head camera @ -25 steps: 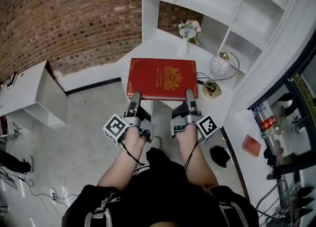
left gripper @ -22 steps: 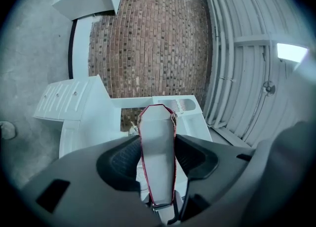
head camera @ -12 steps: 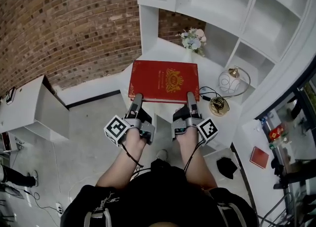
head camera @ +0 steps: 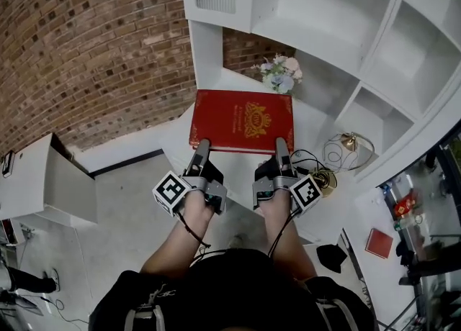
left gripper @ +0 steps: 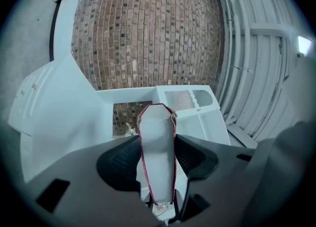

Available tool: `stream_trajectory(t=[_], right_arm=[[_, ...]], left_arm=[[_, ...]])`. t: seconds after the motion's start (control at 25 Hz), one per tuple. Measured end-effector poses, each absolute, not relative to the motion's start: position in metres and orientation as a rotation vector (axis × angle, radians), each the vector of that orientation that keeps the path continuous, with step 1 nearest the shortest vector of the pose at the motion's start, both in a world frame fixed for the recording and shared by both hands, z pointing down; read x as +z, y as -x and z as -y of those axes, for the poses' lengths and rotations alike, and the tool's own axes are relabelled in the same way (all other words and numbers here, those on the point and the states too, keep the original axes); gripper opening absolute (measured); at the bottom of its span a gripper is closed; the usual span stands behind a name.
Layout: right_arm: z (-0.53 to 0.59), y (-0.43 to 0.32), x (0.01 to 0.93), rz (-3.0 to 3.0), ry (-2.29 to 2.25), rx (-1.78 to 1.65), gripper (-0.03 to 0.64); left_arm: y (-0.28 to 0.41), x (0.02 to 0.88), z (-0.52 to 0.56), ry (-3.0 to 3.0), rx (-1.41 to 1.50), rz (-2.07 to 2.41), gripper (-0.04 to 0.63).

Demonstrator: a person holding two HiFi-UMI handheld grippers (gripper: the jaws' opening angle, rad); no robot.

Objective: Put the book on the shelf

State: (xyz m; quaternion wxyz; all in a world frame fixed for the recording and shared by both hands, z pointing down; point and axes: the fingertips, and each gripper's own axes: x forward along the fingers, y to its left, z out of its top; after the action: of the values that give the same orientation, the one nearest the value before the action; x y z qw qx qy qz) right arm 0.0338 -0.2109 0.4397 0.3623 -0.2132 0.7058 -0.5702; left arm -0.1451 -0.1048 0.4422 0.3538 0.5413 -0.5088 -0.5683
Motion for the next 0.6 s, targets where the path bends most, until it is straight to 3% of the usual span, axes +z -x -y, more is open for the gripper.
stream_trajectory(t=[0.6], right_arm=[[0.303,-0.048,0.43,-1.766,0.732,-1.347,0.255]], left_arm=[[0.148,0.44,0.23,-1.449,-1.365,1.151,0.227]])
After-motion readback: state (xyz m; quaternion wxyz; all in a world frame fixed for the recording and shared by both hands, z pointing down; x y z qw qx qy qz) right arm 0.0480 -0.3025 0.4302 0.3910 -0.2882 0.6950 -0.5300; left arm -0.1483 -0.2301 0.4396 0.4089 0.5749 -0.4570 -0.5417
